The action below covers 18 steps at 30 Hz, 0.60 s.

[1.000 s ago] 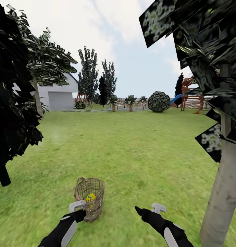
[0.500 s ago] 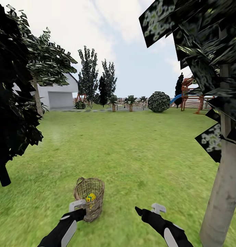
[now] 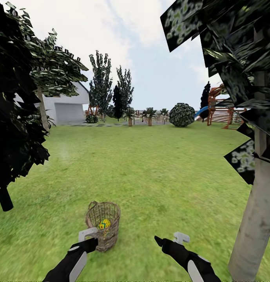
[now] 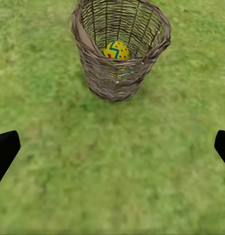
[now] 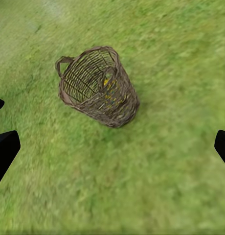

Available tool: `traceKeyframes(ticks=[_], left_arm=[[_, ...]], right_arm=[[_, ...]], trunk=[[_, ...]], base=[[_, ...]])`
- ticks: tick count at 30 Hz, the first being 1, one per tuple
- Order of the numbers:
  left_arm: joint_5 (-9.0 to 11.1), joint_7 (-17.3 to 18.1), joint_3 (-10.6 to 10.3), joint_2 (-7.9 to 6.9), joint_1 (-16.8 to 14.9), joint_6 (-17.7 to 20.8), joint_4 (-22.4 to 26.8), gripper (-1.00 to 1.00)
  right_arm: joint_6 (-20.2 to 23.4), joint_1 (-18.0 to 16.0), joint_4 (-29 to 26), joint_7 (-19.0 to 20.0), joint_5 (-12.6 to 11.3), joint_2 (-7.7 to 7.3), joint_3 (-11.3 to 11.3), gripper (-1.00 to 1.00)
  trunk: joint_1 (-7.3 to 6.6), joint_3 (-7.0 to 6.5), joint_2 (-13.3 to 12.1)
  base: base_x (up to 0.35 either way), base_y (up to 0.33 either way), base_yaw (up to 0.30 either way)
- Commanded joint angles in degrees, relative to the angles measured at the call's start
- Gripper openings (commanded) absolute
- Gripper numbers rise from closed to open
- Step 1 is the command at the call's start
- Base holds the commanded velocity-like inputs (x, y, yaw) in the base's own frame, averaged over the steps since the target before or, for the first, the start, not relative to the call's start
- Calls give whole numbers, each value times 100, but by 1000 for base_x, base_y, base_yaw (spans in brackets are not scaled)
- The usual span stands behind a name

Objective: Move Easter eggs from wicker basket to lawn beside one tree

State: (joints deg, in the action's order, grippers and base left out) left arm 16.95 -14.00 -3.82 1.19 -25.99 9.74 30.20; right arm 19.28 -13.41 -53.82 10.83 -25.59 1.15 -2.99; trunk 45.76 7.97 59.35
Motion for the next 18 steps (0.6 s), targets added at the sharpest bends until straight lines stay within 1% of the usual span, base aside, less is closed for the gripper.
traceKeyframes(ticks=[1,10,18], left_arm=[[57,-49,-40,-7,-2,24,12,100],[55,-44,-40,-13,-2,28,12,100],[54,-50,-40,-13,-2,25,12,100]], right_arm=[[33,-3,-6,2,-33,1,6,100],[56,-3,-6,1,-34,0,8,100],[33,-3,-10,6,-29,1,1,100]], trunk=[[1,16,7],[1,76,7],[1,119,7]], base=[[0,109,0],[0,130,0],[0,176,0]])
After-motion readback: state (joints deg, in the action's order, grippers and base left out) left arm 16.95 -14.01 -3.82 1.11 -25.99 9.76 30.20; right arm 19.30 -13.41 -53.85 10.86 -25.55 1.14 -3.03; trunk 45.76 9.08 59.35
